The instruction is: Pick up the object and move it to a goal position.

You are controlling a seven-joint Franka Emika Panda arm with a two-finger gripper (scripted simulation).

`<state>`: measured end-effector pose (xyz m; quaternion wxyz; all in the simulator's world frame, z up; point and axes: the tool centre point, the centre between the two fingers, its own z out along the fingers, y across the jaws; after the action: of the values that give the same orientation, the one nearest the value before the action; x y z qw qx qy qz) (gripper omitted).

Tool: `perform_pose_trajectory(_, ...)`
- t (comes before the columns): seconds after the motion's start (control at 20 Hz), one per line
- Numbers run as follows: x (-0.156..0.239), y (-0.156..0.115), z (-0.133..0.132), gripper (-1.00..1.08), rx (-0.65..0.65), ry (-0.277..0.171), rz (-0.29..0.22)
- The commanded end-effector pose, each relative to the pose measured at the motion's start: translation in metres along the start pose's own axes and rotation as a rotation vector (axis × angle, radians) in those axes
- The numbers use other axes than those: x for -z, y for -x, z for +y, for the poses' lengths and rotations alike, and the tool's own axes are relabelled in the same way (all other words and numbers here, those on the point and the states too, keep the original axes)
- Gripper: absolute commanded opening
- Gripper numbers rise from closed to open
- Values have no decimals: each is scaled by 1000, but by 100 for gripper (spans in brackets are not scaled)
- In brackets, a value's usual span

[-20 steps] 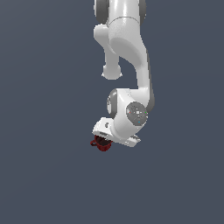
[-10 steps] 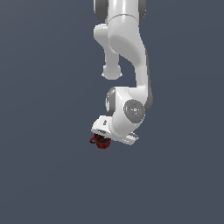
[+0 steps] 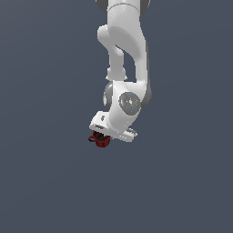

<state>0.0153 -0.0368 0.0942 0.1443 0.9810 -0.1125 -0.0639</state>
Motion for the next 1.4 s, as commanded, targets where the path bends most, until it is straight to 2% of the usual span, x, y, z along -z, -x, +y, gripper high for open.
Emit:
perform_pose_trajectory(0.0, 2, 10, 14, -100, -1, -1, 3)
perform_pose_trajectory(0.4, 3, 47, 62, -100, -1, -2, 2)
perform_pose_trajectory(0.75, 5, 69, 94, -100, -1, -1, 3)
perform_pose_trajectory(1.05, 6, 78, 107, -100, -1, -1, 3)
perform_pose_trajectory(1.35, 6, 76, 106, -100, -1, 1, 3)
